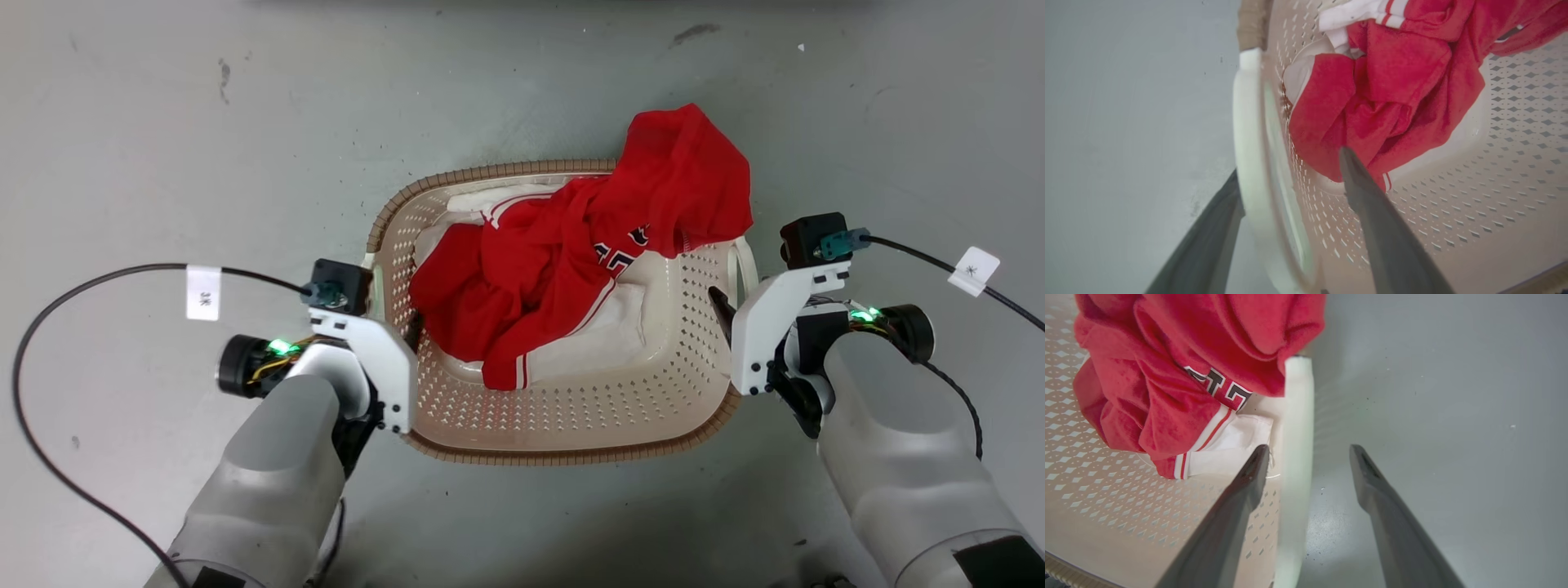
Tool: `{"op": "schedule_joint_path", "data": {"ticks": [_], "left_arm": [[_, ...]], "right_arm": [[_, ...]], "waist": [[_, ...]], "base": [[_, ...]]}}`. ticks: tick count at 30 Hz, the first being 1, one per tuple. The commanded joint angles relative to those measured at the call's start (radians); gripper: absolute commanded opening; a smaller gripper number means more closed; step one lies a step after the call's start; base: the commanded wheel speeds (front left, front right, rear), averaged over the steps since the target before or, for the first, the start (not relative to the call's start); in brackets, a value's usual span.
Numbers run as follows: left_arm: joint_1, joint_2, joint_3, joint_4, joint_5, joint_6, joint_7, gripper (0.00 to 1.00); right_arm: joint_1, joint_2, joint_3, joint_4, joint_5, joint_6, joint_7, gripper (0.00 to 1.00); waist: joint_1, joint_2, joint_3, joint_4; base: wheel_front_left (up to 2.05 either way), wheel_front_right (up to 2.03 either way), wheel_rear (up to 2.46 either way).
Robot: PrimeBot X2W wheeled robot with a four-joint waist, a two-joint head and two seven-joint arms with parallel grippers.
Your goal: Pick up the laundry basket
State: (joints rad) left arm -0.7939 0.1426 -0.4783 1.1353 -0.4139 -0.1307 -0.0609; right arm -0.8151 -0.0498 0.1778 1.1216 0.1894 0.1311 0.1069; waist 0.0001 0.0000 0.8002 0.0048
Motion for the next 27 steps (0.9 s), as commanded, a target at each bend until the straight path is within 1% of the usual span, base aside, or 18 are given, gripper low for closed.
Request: {"op": "schedule_joint_path", "data": {"ticks": [1,2,5,6,7,12,16,17,18,19,26,27], "left_arm": [[-0.011,0.007,-0.030,-0.017,-0.038,0.001,0.020,1.00],[-0.011,0.007,-0.030,-0.017,-0.038,0.001,0.020,1.00],[-0.014,0.029,-0.096,-0.042,-0.093,0.001,0.045,1.00],[-0.018,0.039,-0.136,-0.056,-0.128,0.001,0.054,1.00],[-0.018,0.042,-0.153,-0.061,-0.150,0.001,0.062,1.00],[-0.028,0.067,-0.225,-0.077,-0.232,0.001,0.083,1.00],[-0.032,0.081,-0.277,-0.081,-0.283,0.001,0.081,1.00],[-0.032,0.081,-0.277,-0.081,-0.283,0.001,0.081,1.00],[-0.029,0.078,-0.289,-0.085,-0.302,0.001,0.092,0.44],[-0.030,0.081,-0.300,-0.091,-0.319,0.001,0.097,0.00],[-0.039,0.106,-0.385,-0.107,-0.397,0.000,0.090,0.00],[-0.037,0.113,-0.415,-0.107,-0.429,0.000,0.085,0.00]], "right_arm": [[-0.020,-0.001,0.004,0.024,0.014,-0.001,0.003,1.00],[-0.020,-0.001,0.004,0.024,0.014,-0.001,0.003,1.00],[-0.043,-0.001,0.014,0.066,0.010,-0.001,-0.003,1.00],[-0.054,-0.001,0.015,0.086,0.010,-0.001,-0.013,1.00],[-0.057,-0.001,0.014,0.096,0.011,-0.001,-0.017,1.00],[-0.072,-0.001,0.017,0.125,0.011,-0.001,-0.030,1.00],[-0.080,-0.001,0.029,0.137,0.022,-0.001,-0.034,1.00],[-0.080,-0.001,0.029,0.137,0.022,-0.001,-0.034,1.00],[-0.078,-0.001,0.036,0.138,0.029,-0.001,-0.027,0.88],[-0.078,-0.001,0.044,0.138,0.036,-0.001,-0.027,0.00],[-0.081,-0.001,0.067,0.148,0.062,0.000,-0.036,0.00],[-0.080,-0.001,0.071,0.152,0.061,0.000,-0.037,0.00]], "waist": [[-0.0001,0.0000,0.005,0.003],[-0.0001,0.0000,0.005,0.003],[-0.0001,0.0000,0.011,0.006],[-0.0001,0.0000,0.016,0.009],[-0.0001,0.0000,0.018,0.011],[-0.0001,0.0000,0.024,0.015],[-0.0001,0.0000,0.027,0.016],[-0.0001,0.0000,0.027,0.016],[-0.0001,0.0000,0.027,0.018],[-0.0001,0.0000,0.027,0.019],[-0.0001,0.0000,0.021,0.020],[-0.0001,0.0000,0.012,0.019]], "base": [[0.00,0.00,0.00],[0.00,0.00,0.00],[0.00,0.00,0.00],[0.00,0.00,0.00],[0.00,0.00,0.00],[0.00,0.00,0.00],[0.00,0.00,0.00],[0.00,0.00,0.00],[0.00,0.00,0.00],[0.00,0.00,0.00],[0.00,0.00,0.00],[0.00,0.00,0.00]]}}
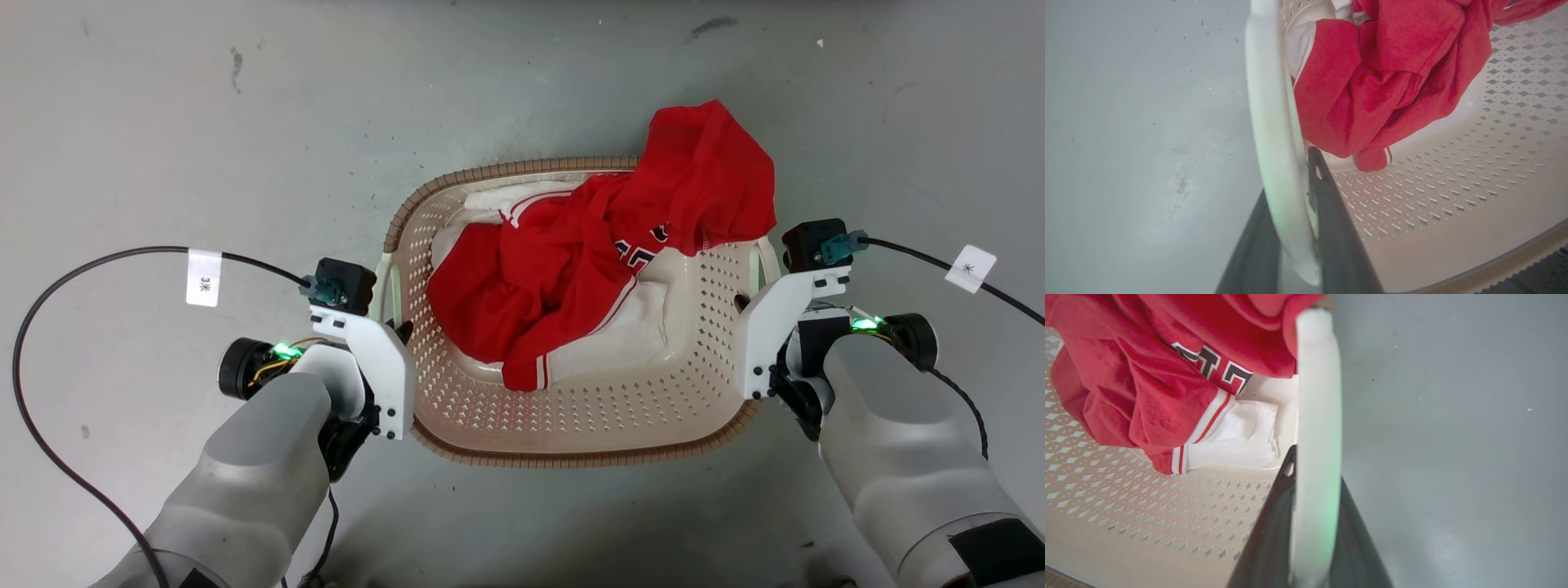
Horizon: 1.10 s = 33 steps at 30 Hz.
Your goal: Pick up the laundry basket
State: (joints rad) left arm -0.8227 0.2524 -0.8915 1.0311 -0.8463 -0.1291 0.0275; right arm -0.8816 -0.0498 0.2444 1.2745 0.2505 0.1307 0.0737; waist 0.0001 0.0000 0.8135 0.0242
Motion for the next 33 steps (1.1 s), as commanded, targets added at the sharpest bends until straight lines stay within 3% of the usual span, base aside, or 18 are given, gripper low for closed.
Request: {"op": "schedule_joint_path", "data": {"ticks": [1,9,15,25,33], "left_arm": [[-0.007,0.003,-0.012,-0.004,-0.007,-0.002,-0.002,0.00],[0.019,0.021,-0.086,-0.044,-0.121,-0.003,0.020,0.00],[0.015,0.074,-0.163,-0.097,-0.208,-0.003,0.130,0.00],[-0.013,0.190,-0.280,-0.197,-0.345,-0.002,0.335,0.00],[0.010,0.243,-0.333,-0.239,-0.433,-0.002,0.445,0.00]], "right_arm": [[-0.012,-0.001,0.004,0.001,0.000,0.000,0.000,0.00],[0.012,0.001,0.003,0.012,0.020,0.000,0.106,0.00],[0.009,0.000,0.002,0.014,0.024,0.000,0.231,0.00],[0.027,-0.006,0.107,0.011,0.098,0.000,0.495,0.00],[0.033,-0.009,0.167,-0.004,0.145,0.000,0.622,0.00]], "waist": [[-0.0001,0.0000,-0.006,-0.001],[-0.0001,0.0000,-0.104,-0.009],[-0.0001,0.0000,-0.210,-0.021],[-0.0001,0.0000,-0.370,-0.038],[-0.0001,0.0000,-0.515,-0.055]], "base": [[0.00,0.00,0.00],[0.00,0.00,0.00],[0.00,0.00,0.00],[0.00,0.00,0.00],[0.00,0.00,0.00]]}}
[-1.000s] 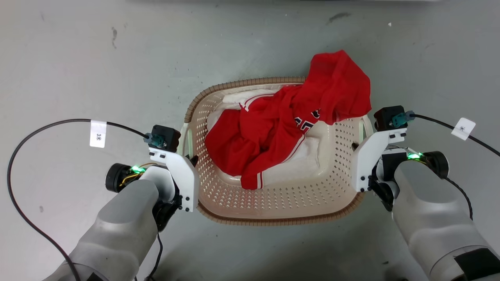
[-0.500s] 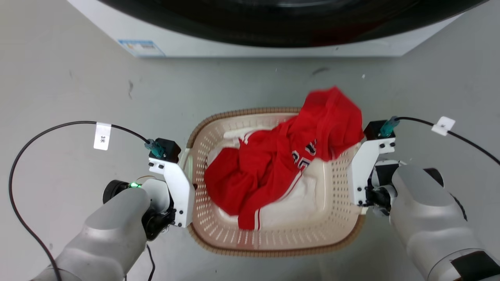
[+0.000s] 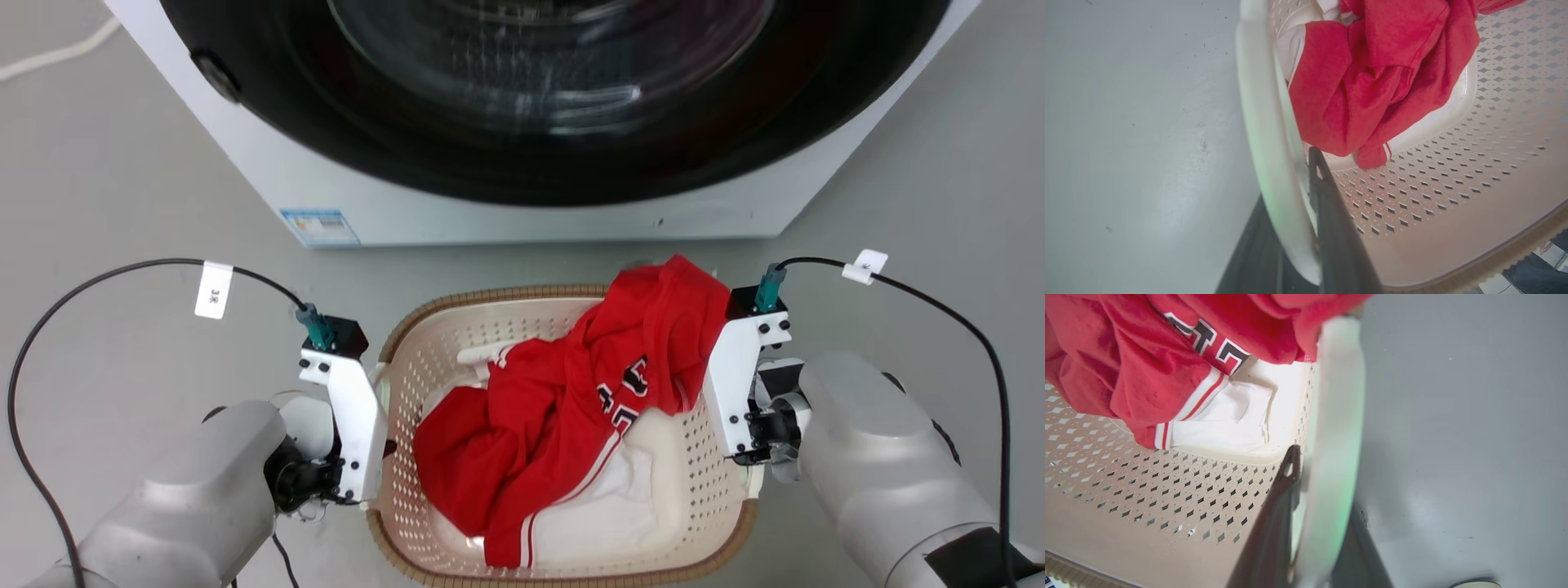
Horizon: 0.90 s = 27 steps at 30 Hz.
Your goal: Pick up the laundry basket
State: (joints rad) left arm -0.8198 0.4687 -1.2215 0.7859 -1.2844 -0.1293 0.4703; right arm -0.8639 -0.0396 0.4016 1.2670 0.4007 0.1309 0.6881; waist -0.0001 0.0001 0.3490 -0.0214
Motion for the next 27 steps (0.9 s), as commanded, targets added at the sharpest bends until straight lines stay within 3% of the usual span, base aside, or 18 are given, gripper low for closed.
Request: {"op": "schedule_joint_path", "data": {"ticks": [1,10,27], "left_arm": [[0.010,0.031,-0.007,0.000,-0.001,-0.002,0.008,0.00],[0.048,0.062,-0.033,-0.029,-0.059,-0.002,0.078,0.00],[0.127,0.079,-0.053,-0.043,-0.130,-0.002,0.212,0.00]], "right_arm": [[0.018,-0.019,0.015,0.000,0.003,0.000,0.020,0.00],[0.042,-0.020,0.052,-0.011,0.053,0.000,0.090,0.00],[0.090,-0.022,0.114,-0.028,0.123,0.000,0.180,0.00]], "waist": [[0.0001,-0.0001,-0.068,-0.011],[0.0001,-0.0001,-0.208,-0.015],[0.0001,-0.0001,-0.355,-0.020]], "base": [[0.00,0.00,0.00],[0.00,0.00,0.00],[0.00,0.00,0.00]]}}
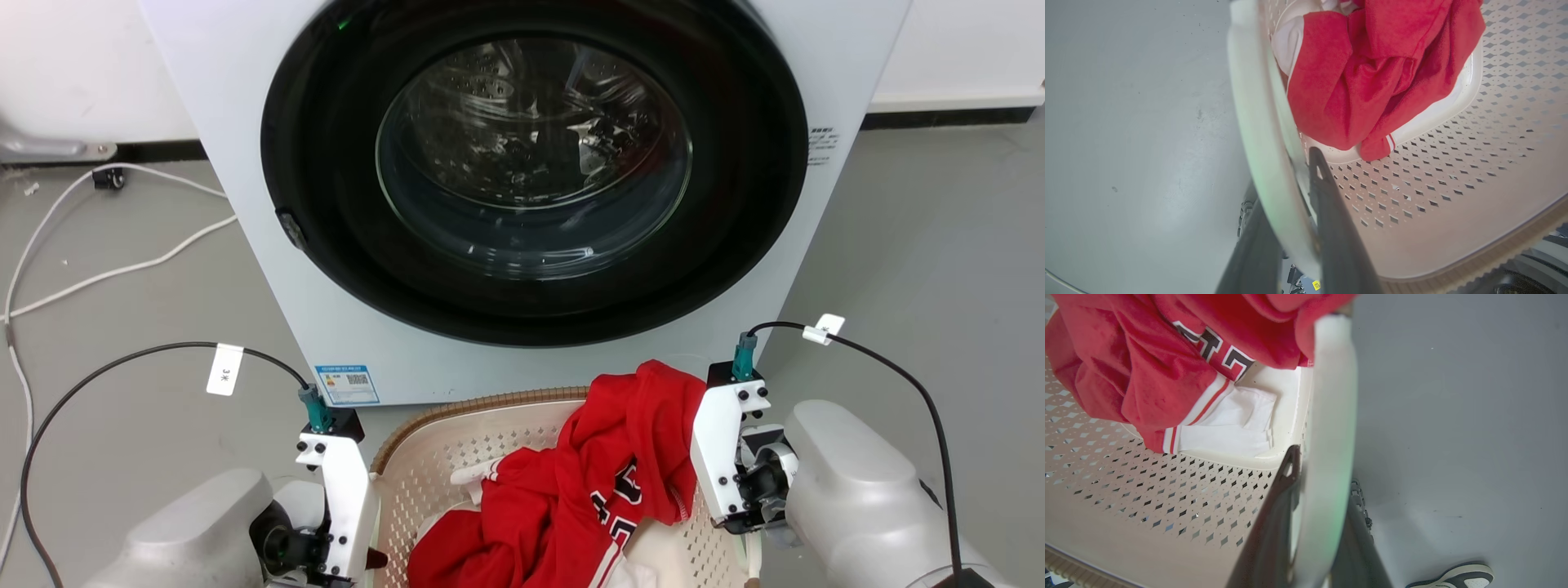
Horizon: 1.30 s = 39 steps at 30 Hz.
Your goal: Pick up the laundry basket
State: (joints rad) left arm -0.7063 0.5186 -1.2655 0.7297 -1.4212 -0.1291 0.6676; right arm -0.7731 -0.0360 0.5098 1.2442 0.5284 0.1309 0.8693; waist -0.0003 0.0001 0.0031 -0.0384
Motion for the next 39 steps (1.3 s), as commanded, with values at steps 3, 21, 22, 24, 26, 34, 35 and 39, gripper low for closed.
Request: {"op": "schedule_joint_path", "data": {"ticks": [3,21,22,24,26,34,35,39], "left_arm": [[0.030,0.034,-0.013,0.007,0.008,-0.002,0.045,0.00],[0.018,0.019,-0.016,-0.005,0.010,-0.002,0.105,0.00],[0.017,0.016,-0.016,-0.004,0.010,-0.002,0.106,0.00],[0.017,0.011,-0.016,-0.005,0.010,-0.002,0.105,0.00],[0.021,0.009,-0.016,-0.005,0.008,-0.003,0.104,0.00],[0.033,0.012,-0.016,-0.008,0.003,-0.003,0.105,0.00],[0.034,0.013,-0.016,-0.007,0.002,-0.003,0.107,0.00],[0.036,0.011,-0.017,-0.008,0.001,-0.003,0.111,0.00]], "right_arm": [[0.006,-0.026,0.014,-0.009,0.008,0.000,0.001,0.00],[0.011,-0.026,0.057,-0.002,0.056,0.000,0.026,0.00],[0.012,-0.025,0.059,-0.002,0.056,0.000,0.027,0.00],[0.014,-0.025,0.063,0.000,0.060,0.000,0.028,0.00],[0.015,-0.025,0.067,0.002,0.064,0.000,0.029,0.00],[0.020,-0.024,0.078,0.010,0.076,0.000,0.027,0.00],[0.021,-0.024,0.080,0.011,0.078,0.000,0.027,0.00],[0.022,-0.024,0.086,0.012,0.085,0.000,0.026,0.00]], "waist": [[0.0003,-0.0001,-0.027,-0.008],[0.0003,-0.0001,-0.055,-0.014],[0.0003,-0.0001,-0.056,-0.014],[0.0003,-0.0001,-0.057,-0.014],[0.0003,-0.0001,-0.059,-0.014],[0.0003,-0.0001,-0.062,-0.014],[0.0003,-0.0001,-0.063,-0.014],[0.0003,-0.0001,-0.065,-0.013]], "base": [[0.00,0.00,0.00],[0.00,0.00,0.00],[0.00,0.00,0.00],[0.00,0.00,0.00],[0.00,0.00,0.00],[0.00,0.00,0.00],[0.00,0.00,0.00],[0.00,0.00,0.00]]}}
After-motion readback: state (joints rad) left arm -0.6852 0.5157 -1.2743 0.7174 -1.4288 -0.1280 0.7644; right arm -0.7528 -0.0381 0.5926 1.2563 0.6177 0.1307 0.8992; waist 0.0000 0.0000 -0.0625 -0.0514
